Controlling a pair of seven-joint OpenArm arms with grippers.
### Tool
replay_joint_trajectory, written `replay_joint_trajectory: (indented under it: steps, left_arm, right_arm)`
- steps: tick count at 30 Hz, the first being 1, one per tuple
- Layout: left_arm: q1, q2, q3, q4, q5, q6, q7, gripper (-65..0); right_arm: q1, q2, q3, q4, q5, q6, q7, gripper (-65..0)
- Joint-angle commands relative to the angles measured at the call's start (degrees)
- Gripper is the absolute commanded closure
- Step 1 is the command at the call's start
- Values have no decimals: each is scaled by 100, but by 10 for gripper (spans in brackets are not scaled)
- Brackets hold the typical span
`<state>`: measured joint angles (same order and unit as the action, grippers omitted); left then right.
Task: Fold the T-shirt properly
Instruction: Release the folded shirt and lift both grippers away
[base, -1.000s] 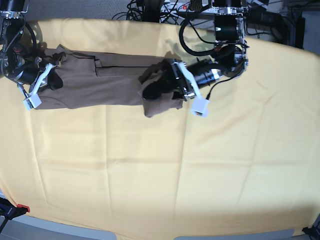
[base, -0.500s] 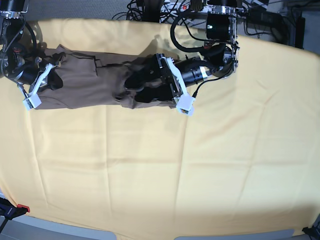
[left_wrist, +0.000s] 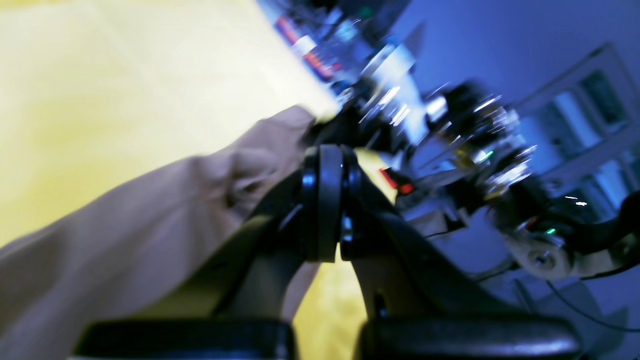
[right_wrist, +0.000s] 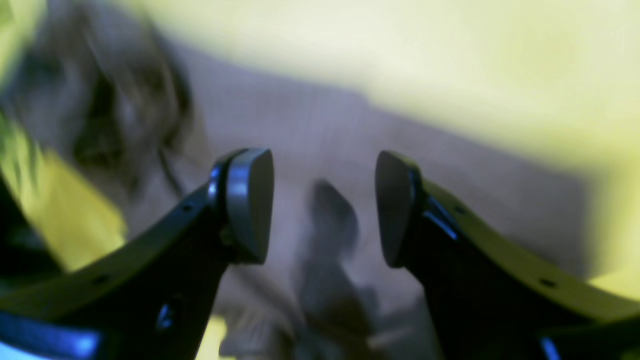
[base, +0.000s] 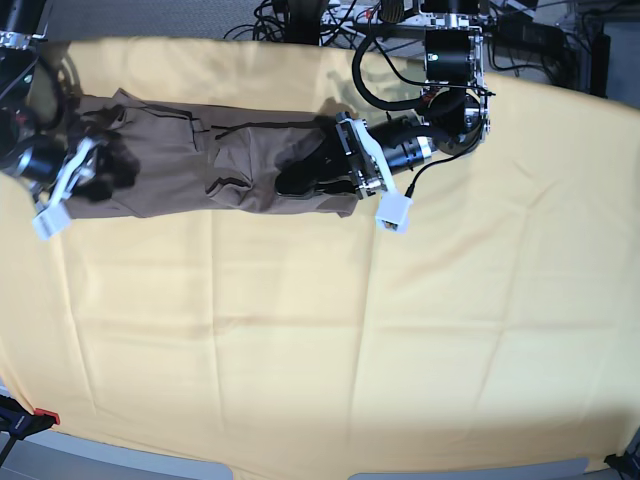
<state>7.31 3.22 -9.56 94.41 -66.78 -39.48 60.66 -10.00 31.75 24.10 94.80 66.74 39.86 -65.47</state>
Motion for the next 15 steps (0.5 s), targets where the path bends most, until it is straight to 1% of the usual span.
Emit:
replay_joint_trajectory:
  steps: [1, 4, 8, 11, 13, 15]
  left_arm:
    - [-66, -22, -83, 94, -85, -52, -107, 0]
    - [-66, -232, -343, 96, -79, -52, -107, 0]
    - [-66, -664, -772, 94, -79, -52, -111, 0]
    - [-66, -1001, -1141, 96, -85, -52, -114, 0]
    - [-66, -1279, -1375, 96, -83, -52, -140, 0]
    - [-57, -1537, -1576, 96, -76, -52, -175, 0]
  right_arm:
    - [162, 155, 260, 179, 168, 14, 68, -349]
    - [321, 166, 975, 256, 249, 14, -179, -349]
    - [66, 164, 1639, 254, 157, -15, -267, -349]
    - [-337, 116, 1869, 249, 35, -138, -267, -350]
    - [-568, 61, 1908, 197, 28, -153, -264, -350]
    - [-673, -17, 1908, 70, -138, -197, -247, -354]
